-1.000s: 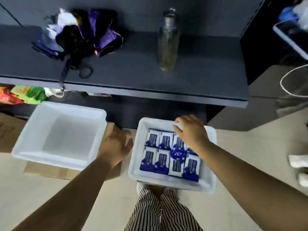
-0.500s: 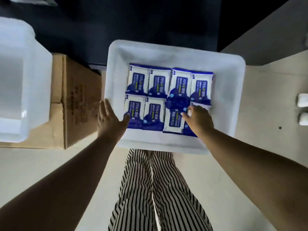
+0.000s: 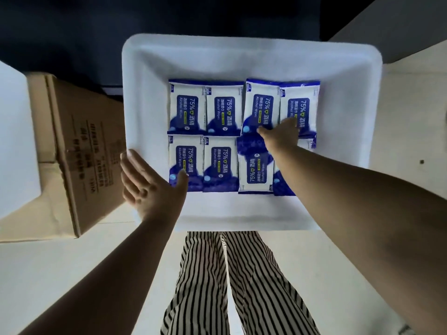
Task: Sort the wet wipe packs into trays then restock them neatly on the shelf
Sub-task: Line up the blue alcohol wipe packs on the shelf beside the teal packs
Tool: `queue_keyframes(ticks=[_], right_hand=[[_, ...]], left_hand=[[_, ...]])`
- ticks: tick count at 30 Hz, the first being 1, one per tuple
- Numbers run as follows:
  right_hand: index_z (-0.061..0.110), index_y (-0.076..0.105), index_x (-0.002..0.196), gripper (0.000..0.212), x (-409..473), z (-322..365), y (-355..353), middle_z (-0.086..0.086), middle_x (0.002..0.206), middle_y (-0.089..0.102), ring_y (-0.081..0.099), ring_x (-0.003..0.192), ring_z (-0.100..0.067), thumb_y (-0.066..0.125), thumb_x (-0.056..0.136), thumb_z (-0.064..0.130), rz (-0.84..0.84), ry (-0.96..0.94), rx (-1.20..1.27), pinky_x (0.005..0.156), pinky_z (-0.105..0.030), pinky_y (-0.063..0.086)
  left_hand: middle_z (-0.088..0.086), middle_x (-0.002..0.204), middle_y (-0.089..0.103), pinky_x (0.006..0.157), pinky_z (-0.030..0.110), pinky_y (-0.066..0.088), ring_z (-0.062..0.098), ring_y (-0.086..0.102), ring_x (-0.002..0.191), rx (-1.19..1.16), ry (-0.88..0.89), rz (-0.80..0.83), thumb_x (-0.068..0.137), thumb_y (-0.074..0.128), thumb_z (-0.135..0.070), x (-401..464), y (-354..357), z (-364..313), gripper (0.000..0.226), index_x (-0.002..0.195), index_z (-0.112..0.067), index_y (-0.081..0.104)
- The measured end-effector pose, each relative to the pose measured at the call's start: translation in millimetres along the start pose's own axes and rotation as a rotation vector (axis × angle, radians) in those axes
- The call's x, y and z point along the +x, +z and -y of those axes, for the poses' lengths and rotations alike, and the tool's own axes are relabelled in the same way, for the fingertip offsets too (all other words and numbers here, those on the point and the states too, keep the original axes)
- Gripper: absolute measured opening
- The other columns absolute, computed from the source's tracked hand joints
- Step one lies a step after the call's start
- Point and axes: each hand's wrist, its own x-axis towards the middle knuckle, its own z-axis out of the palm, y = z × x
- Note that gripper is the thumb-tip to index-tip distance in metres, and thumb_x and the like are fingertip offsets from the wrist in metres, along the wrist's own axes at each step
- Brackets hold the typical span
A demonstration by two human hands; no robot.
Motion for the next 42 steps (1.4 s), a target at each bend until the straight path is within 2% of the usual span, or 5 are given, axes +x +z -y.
queue_keyframes(ticks=[4,9,23,36,42], right_hand=[[0.005,0.059,0.108,0.032,0.2,-1.8,-8.6,-0.008,0.089,0.060,0.059,0.074,-0.016,0.065,0.085,0.026,0.074,-0.028,0.006,0.058,-0.023,0.045],[-0.001,0.062,0.112,0.031,-6.9,2.7,-23.9,-0.013,0.114,0.061,0.057,0.093,-0.021,0.059,0.090,0.020,0.174,0.025,0.241,0.079,-0.025,0.042],[0.022,0.065,0.071,0.023,-55.5,-37.0,-121.3,0.024,0.053,0.061,0.055,0.053,0.006,0.055,0.086,0.009,-0.151,-0.176,0.515,0.059,-0.018,0.044],[0.006,0.064,0.109,0.034,-64.0,-110.2,-104.0,-0.006,0.096,0.062,0.059,0.085,-0.020,0.054,0.079,-0.005,0.139,0.093,0.390,0.074,-0.029,0.050],[0.003,0.059,0.110,0.024,-69.6,-116.3,-96.7,-0.002,0.086,0.063,0.065,0.072,-0.005,0.058,0.086,-0.002,0.097,0.252,0.891,0.062,-0.016,0.052]], left_hand=[[0.016,0.155,-0.009,0.113,0.045,0.003,0.034,-0.002,0.142,0.002,-0.011,0.010,0.084,0.058,-0.042,0.1,-0.2,-2.7,0.100,0.147,-0.008,-0.012],[0.015,0.155,-0.010,0.113,0.048,0.003,0.036,-0.003,0.142,-0.024,-0.036,0.037,0.083,0.059,-0.041,1.4,-1.7,-1.0,0.101,0.147,-0.011,-0.013],[0.010,0.156,0.009,0.115,0.046,0.010,0.027,0.008,0.143,-0.116,0.182,0.187,0.092,0.047,-0.044,-16.4,-29.7,-44.6,0.073,0.148,-0.014,0.011],[0.014,0.149,0.027,0.113,0.038,0.022,0.028,0.025,0.137,0.196,0.585,0.574,0.088,0.061,-0.031,18.9,56.1,-107.3,0.073,0.146,-0.008,0.022],[0.007,0.106,0.055,0.075,0.031,0.046,0.023,0.056,0.089,-0.246,-0.109,0.492,0.083,0.066,-0.038,9.3,81.4,-93.1,0.060,0.126,0.000,0.047]])
